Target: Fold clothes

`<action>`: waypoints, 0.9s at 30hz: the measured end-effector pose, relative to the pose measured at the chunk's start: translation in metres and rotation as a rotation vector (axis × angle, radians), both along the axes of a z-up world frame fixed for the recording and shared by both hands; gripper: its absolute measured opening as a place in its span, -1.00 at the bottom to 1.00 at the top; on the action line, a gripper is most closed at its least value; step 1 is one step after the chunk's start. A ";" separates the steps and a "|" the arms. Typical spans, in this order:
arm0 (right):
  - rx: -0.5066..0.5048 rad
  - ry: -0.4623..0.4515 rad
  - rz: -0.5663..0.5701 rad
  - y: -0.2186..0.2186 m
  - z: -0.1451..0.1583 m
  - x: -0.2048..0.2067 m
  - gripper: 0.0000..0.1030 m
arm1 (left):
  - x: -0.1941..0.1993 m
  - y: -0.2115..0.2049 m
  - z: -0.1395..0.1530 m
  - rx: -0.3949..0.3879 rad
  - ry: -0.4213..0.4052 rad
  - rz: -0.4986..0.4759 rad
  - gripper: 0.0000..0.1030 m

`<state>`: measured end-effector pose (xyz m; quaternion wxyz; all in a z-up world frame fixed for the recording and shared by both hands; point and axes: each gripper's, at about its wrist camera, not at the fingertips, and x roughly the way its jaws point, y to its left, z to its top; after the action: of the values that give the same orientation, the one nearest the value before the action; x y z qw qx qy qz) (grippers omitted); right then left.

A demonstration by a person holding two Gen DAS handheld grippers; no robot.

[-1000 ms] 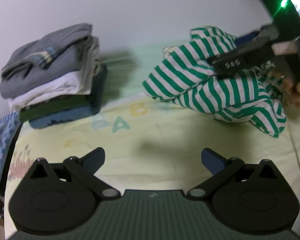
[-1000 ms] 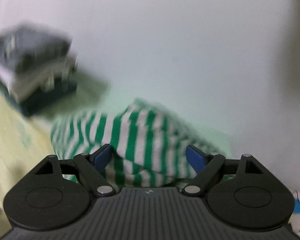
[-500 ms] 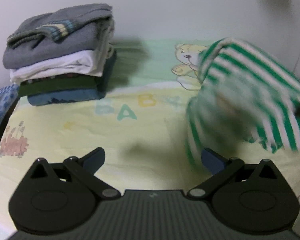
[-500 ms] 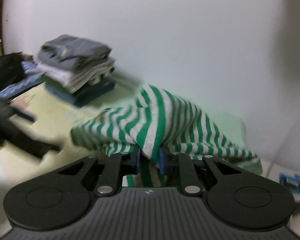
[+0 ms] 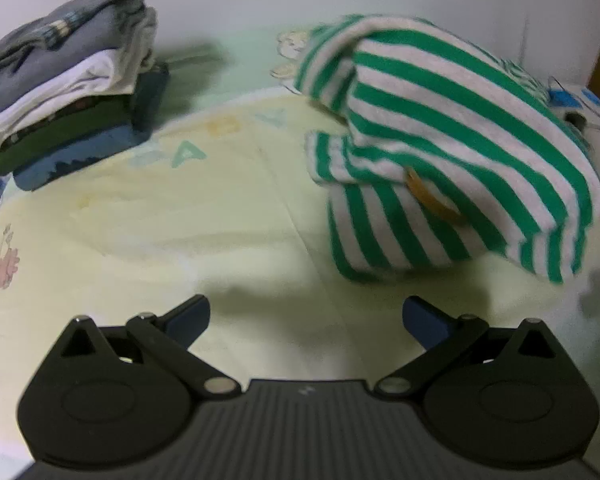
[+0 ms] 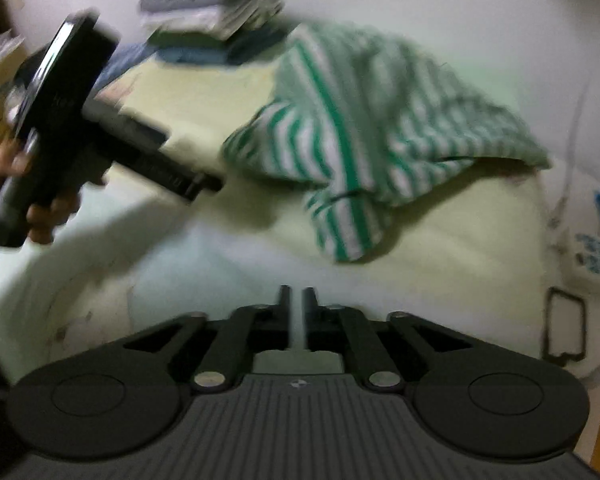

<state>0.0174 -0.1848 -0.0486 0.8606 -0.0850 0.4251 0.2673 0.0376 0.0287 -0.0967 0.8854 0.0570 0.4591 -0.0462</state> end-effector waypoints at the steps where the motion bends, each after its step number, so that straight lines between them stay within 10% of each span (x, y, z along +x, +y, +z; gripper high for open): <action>1: 0.025 -0.004 -0.049 -0.007 0.003 0.006 -0.17 | 0.006 0.000 0.000 -0.010 -0.001 0.005 0.99; 5: 0.097 -0.047 -0.148 -0.006 0.008 0.032 0.35 | 0.028 0.001 -0.002 -0.047 -0.005 0.018 0.99; 11: -0.014 -0.145 -0.069 0.030 -0.008 0.053 0.46 | 0.040 -0.018 -0.008 -0.057 -0.001 -0.014 0.99; 15: 0.001 -0.099 -0.095 0.027 -0.023 0.061 0.01 | 0.047 -0.021 -0.004 -0.140 0.029 -0.003 0.64; 18: 0.048 -0.066 -0.137 0.016 -0.023 0.062 -0.45 | 0.046 -0.028 0.005 -0.207 0.044 -0.024 -0.28; 27: 0.282 -0.213 -0.066 0.009 0.044 0.027 -0.61 | -0.003 -0.036 0.069 -0.159 -0.196 -0.043 -0.60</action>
<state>0.0444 -0.1762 -0.0041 0.9124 0.0225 0.2924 0.2856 0.0346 -0.0069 -0.0280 0.9265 0.0006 0.3639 -0.0954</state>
